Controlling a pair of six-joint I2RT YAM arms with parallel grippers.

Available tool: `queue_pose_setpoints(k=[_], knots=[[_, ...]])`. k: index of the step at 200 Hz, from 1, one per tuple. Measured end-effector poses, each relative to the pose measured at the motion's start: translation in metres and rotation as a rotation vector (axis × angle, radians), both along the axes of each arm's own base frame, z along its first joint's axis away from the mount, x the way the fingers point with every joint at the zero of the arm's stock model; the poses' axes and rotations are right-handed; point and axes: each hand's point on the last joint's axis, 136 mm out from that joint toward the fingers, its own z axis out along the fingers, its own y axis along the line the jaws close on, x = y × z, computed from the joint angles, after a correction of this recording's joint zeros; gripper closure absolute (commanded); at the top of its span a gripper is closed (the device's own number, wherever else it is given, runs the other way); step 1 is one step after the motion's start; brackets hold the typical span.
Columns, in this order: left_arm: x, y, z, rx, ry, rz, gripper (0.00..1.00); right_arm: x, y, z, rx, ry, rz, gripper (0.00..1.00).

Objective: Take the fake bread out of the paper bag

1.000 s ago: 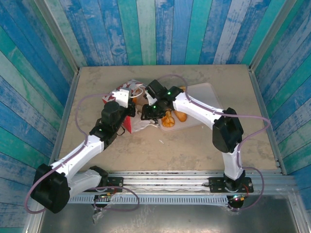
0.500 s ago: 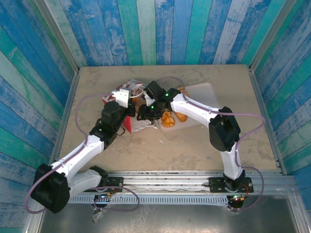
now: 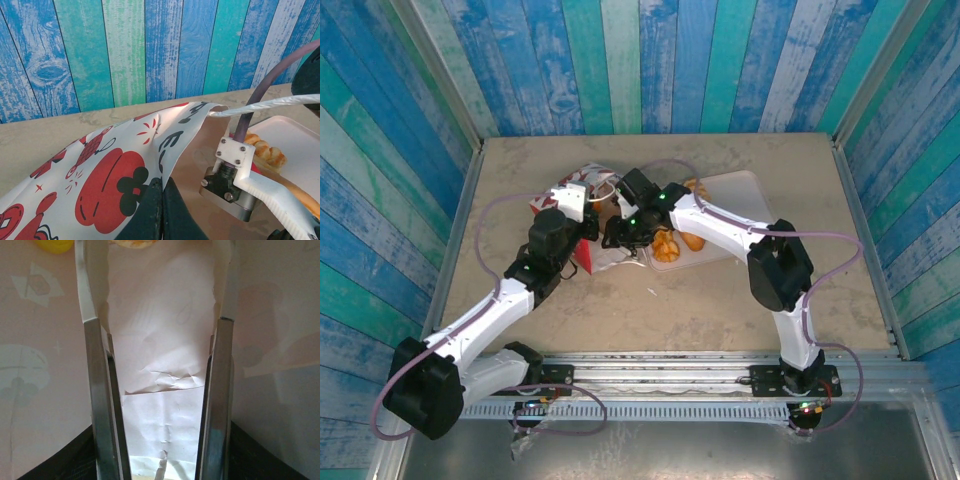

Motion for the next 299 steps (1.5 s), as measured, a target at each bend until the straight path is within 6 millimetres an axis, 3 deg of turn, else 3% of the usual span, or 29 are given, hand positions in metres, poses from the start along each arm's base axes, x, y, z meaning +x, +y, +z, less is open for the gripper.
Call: queue_pose_setpoints(k=[29, 54, 120, 236, 299], knots=[[0.0, -0.001, 0.001, -0.004, -0.002, -0.003, 1.0, 0.0, 0.001, -0.013, -0.016, 0.018, -0.001, 0.46], [0.0, -0.001, 0.001, -0.005, -0.001, -0.003, 1.0, 0.001, 0.003, -0.023, -0.024, 0.029, -0.002, 0.58], [0.0, 0.0, 0.0, -0.004, -0.001, 0.002, 1.0, 0.007, -0.001, -0.02, -0.045, -0.005, -0.02, 0.73], [0.002, 0.005, 0.004, -0.012, -0.013, 0.032, 1.0, 0.001, -0.06, 0.044, -0.148, -0.201, -0.106, 0.79], [0.002, 0.006, 0.003, -0.021, -0.008, 0.039, 1.0, -0.016, -0.077, 0.073, -0.207, -0.305, -0.084, 0.88]])
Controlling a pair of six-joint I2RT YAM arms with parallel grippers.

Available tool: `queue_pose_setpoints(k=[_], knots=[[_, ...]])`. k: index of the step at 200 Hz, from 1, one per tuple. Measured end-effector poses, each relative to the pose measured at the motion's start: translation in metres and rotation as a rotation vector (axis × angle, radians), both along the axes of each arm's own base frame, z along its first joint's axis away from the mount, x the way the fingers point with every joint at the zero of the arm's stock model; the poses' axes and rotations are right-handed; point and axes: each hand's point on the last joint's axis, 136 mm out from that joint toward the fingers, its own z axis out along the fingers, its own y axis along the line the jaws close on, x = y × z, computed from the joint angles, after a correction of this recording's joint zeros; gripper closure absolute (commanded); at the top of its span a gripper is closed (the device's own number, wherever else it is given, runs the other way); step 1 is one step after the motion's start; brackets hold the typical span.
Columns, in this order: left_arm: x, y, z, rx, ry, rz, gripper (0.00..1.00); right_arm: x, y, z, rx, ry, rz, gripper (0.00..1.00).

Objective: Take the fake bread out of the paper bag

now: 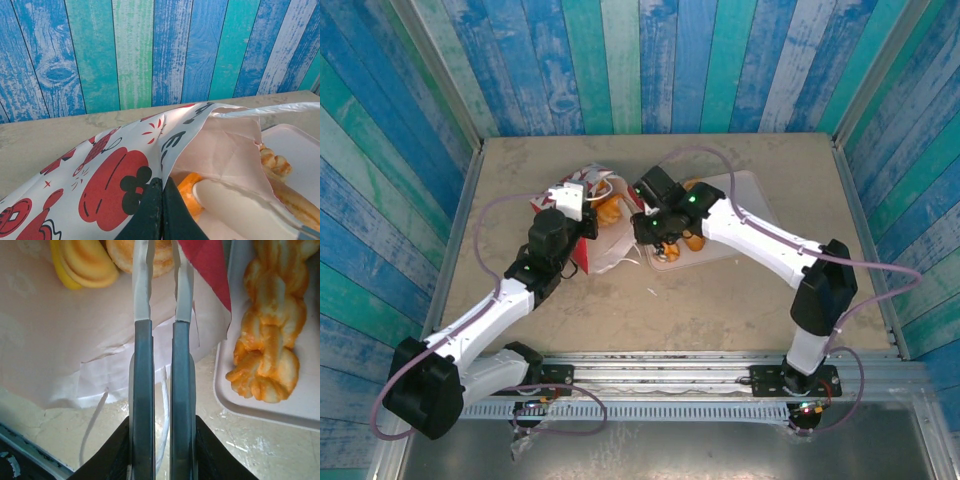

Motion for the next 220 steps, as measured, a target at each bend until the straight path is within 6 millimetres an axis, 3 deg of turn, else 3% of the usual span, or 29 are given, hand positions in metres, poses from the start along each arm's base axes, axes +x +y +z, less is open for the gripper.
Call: queue_pose_setpoints(k=[53, 137, 220], knots=[[0.002, 0.0, -0.003, -0.003, 0.01, 0.004, 1.0, -0.016, -0.01, 0.023, -0.032, -0.065, 0.037, 0.94], [0.01, 0.001, 0.0, 0.001, 0.021, 0.034, 1.0, -0.039, -0.033, 0.038, -0.105, -0.089, 0.08, 0.97], [0.019, 0.002, 0.0, 0.005, 0.036, 0.066, 1.0, -0.061, -0.078, 0.076, -0.121, -0.141, 0.058, 0.97]])
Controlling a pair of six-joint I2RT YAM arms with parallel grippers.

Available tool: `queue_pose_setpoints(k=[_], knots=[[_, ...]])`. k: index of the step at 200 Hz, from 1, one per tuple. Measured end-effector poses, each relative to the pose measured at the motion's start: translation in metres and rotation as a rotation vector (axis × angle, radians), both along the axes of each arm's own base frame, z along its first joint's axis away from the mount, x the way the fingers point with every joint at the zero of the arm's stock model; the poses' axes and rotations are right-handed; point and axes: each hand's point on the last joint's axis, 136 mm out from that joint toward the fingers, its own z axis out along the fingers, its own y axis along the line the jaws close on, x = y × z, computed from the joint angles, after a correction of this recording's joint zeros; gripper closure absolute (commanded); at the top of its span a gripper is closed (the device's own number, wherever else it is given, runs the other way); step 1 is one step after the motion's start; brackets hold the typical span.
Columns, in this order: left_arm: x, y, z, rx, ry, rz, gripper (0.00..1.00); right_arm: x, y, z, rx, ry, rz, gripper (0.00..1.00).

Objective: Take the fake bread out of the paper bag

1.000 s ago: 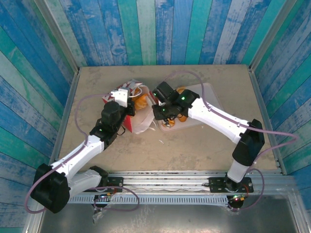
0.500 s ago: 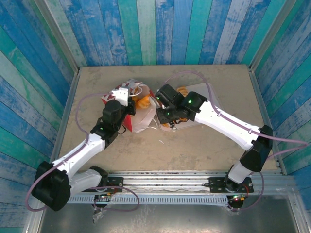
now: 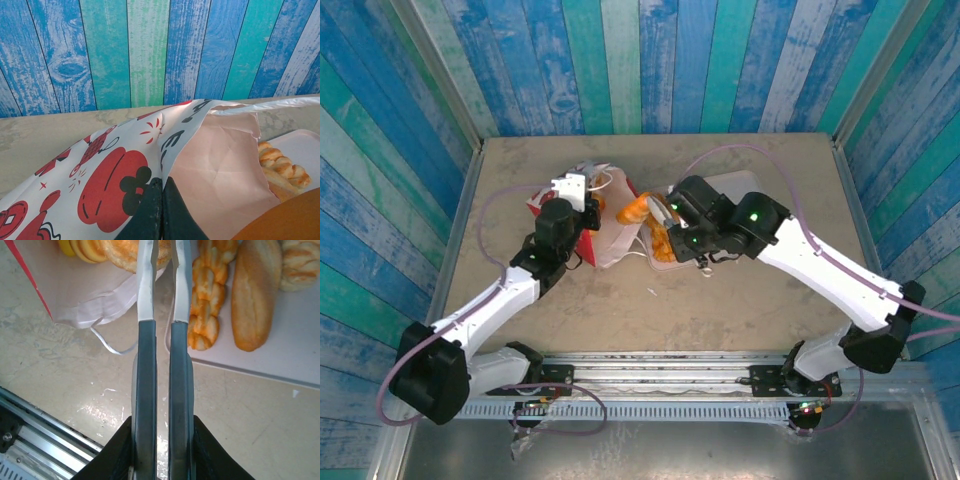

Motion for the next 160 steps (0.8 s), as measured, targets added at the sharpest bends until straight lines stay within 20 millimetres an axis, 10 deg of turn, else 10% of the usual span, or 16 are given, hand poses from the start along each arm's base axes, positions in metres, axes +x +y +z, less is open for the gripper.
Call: queue_pose_setpoints(k=[91, 160], knots=[[0.001, 0.003, -0.001, 0.004, 0.002, 0.018, 1.0, -0.012, -0.082, 0.029, -0.055, -0.08, -0.184, 0.95], [0.0, 0.002, -0.002, 0.005, 0.006, 0.009, 1.0, 0.009, -0.171, 0.002, -0.242, 0.027, -0.461, 0.95]])
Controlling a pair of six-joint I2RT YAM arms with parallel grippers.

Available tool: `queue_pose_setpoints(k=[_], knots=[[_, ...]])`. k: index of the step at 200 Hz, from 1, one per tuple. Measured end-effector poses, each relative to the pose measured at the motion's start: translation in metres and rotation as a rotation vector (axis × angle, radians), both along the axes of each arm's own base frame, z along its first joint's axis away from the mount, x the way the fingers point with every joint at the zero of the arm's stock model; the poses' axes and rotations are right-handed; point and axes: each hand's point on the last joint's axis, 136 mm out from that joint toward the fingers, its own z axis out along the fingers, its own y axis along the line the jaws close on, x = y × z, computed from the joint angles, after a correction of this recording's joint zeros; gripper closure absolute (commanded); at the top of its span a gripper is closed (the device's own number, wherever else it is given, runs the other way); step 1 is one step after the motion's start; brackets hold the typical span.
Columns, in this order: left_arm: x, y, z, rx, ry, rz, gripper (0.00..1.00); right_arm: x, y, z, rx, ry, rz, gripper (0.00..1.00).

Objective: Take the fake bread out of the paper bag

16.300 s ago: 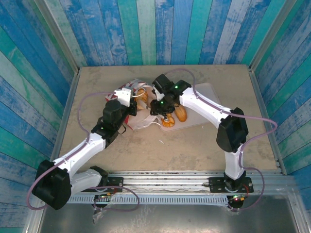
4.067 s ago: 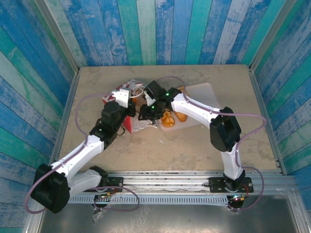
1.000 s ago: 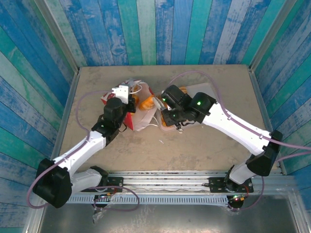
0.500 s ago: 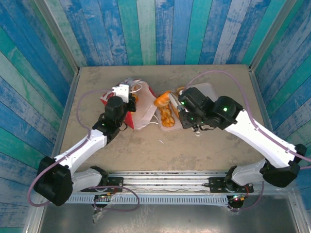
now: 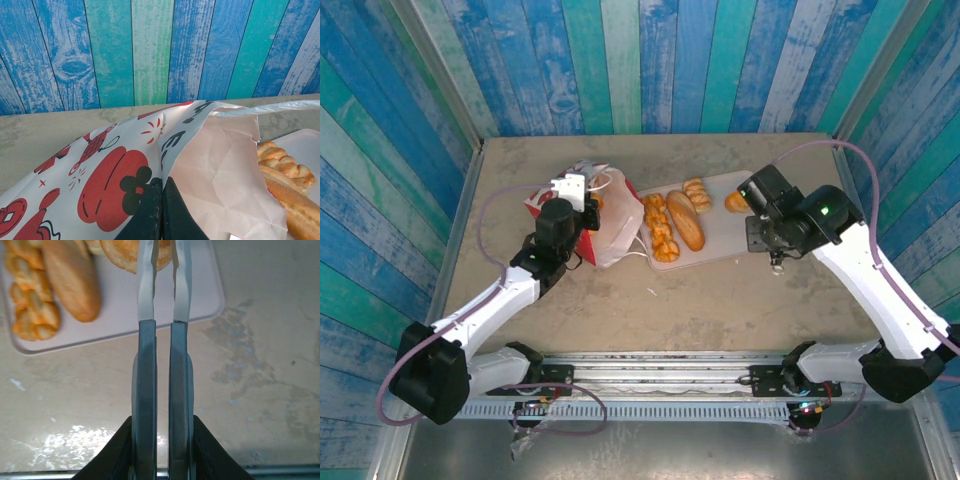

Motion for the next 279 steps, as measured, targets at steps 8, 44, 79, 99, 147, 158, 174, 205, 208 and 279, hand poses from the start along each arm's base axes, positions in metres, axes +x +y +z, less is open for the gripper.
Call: queue_pose_setpoints(k=[8, 44, 79, 99, 147, 158, 174, 205, 208, 279], knots=[[0.0, -0.001, 0.0, 0.0, 0.002, -0.003, 1.0, 0.004, -0.006, -0.004, -0.017, 0.018, -0.019, 0.95], [-0.001, -0.002, -0.001, -0.001, 0.004, -0.012, 1.0, 0.022, -0.021, -0.025, -0.1, 0.102, -0.062, 0.95], [-0.001, -0.002, -0.001, 0.0, 0.005, -0.014, 1.0, 0.04, -0.015, -0.049, -0.158, 0.206, -0.032, 0.95], [-0.001, -0.002, -0.001, 0.0, 0.007, -0.014, 1.0, 0.051, -0.009, -0.059, -0.178, 0.245, -0.01, 0.95], [-0.001, -0.003, -0.002, 0.0, 0.008, -0.018, 1.0, 0.08, 0.0, -0.065, -0.195, 0.263, 0.019, 0.94], [-0.001, -0.003, -0.002, 0.0, 0.008, -0.019, 1.0, 0.087, 0.001, -0.066, -0.198, 0.267, 0.024, 0.94], [-0.002, -0.003, -0.002, -0.001, 0.009, -0.022, 1.0, 0.098, 0.003, -0.069, -0.203, 0.272, 0.028, 0.94], [-0.002, -0.005, -0.002, -0.002, 0.009, -0.029, 1.0, 0.12, 0.008, -0.077, -0.211, 0.274, 0.04, 0.93], [-0.002, -0.005, -0.002, -0.002, 0.009, -0.029, 1.0, 0.122, 0.009, -0.078, -0.211, 0.275, 0.043, 0.93], [-0.002, -0.006, -0.002, -0.004, 0.01, -0.036, 1.0, 0.175, 0.028, -0.108, -0.227, 0.289, 0.083, 0.93]])
